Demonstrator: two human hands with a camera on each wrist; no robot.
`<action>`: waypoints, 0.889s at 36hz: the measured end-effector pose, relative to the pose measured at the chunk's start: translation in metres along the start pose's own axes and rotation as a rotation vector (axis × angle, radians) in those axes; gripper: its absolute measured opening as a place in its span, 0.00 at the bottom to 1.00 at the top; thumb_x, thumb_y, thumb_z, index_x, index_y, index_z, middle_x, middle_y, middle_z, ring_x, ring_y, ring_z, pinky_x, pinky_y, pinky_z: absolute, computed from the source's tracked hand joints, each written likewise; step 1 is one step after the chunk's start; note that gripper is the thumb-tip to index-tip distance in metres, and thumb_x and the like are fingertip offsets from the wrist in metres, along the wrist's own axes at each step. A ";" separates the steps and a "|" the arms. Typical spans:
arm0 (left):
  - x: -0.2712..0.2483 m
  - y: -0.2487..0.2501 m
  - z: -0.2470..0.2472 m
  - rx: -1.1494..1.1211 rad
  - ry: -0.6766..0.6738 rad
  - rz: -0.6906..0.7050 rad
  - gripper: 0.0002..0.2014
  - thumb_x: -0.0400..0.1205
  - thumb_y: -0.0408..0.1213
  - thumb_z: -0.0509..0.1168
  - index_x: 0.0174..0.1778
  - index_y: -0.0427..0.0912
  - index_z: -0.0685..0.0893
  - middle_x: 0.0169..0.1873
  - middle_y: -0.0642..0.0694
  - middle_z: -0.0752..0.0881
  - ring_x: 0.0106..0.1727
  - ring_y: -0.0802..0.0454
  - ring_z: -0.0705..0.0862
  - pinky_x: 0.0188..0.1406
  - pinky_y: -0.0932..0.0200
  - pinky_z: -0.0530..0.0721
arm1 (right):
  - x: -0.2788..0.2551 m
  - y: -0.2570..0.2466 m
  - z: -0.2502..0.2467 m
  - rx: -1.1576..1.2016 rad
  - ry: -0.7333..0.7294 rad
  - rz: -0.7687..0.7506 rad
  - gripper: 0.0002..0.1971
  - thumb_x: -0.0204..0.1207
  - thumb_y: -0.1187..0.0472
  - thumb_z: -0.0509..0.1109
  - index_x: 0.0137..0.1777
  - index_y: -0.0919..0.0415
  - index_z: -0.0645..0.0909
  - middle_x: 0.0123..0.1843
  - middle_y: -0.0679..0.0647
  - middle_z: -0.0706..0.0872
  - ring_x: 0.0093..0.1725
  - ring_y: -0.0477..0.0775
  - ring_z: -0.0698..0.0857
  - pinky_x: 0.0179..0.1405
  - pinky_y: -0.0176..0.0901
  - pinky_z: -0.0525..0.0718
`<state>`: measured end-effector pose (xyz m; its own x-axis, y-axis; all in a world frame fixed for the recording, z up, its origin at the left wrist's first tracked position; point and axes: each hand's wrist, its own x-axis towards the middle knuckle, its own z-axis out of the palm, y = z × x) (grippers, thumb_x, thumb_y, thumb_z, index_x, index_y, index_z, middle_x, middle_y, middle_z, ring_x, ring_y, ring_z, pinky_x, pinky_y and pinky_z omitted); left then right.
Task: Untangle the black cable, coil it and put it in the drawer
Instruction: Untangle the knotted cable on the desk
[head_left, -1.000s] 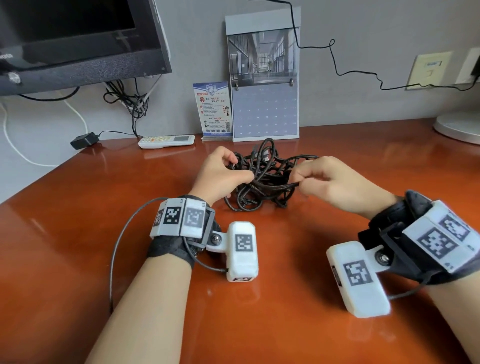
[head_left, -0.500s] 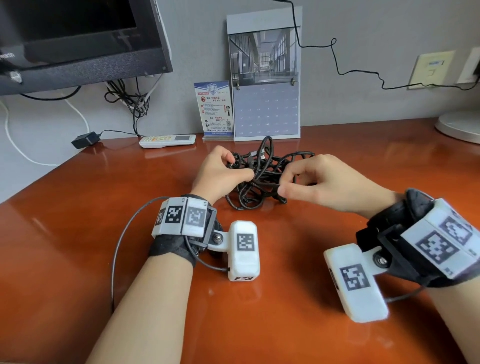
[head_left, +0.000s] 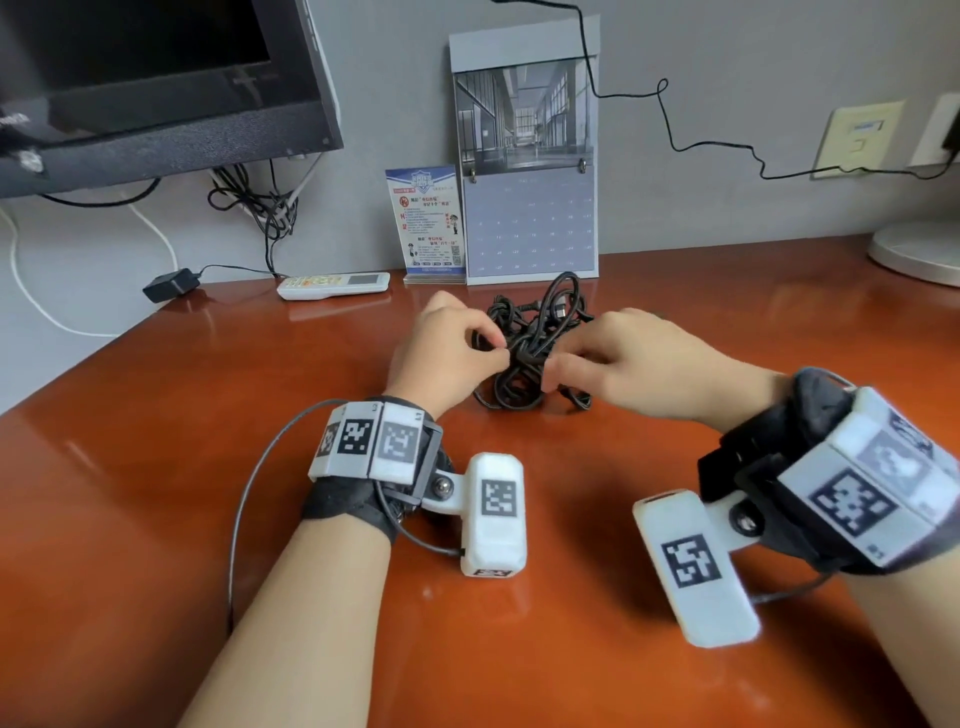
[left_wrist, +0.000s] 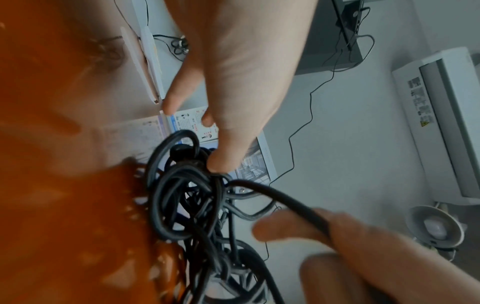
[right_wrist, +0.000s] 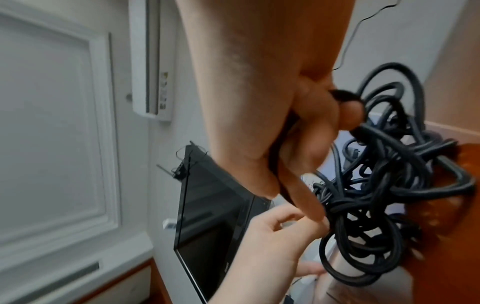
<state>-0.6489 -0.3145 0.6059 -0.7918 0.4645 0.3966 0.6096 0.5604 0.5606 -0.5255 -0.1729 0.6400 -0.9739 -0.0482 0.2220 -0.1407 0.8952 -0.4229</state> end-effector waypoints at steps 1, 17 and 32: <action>0.000 0.001 0.001 0.040 -0.010 0.025 0.06 0.74 0.41 0.72 0.35 0.57 0.84 0.45 0.56 0.72 0.54 0.56 0.75 0.55 0.55 0.76 | 0.004 -0.002 0.000 -0.006 -0.049 0.031 0.14 0.81 0.54 0.60 0.42 0.52 0.86 0.20 0.48 0.80 0.26 0.38 0.80 0.31 0.34 0.71; 0.009 0.021 0.018 0.121 -0.073 0.129 0.04 0.77 0.47 0.68 0.43 0.54 0.81 0.36 0.59 0.75 0.58 0.53 0.70 0.53 0.55 0.73 | 0.024 -0.007 -0.018 -0.393 -0.407 0.248 0.09 0.76 0.68 0.57 0.47 0.63 0.80 0.43 0.52 0.88 0.46 0.54 0.82 0.37 0.40 0.77; 0.001 0.020 0.015 -0.060 0.026 0.003 0.09 0.75 0.40 0.68 0.30 0.50 0.78 0.29 0.56 0.75 0.51 0.54 0.67 0.47 0.57 0.74 | 0.028 0.010 -0.012 -0.564 -0.469 0.166 0.12 0.86 0.57 0.54 0.39 0.52 0.69 0.37 0.46 0.72 0.34 0.43 0.70 0.29 0.37 0.64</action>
<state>-0.6369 -0.2926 0.6068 -0.7913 0.4473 0.4168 0.6090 0.5165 0.6019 -0.5518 -0.1602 0.6528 -0.9660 0.0363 -0.2561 0.0045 0.9923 0.1237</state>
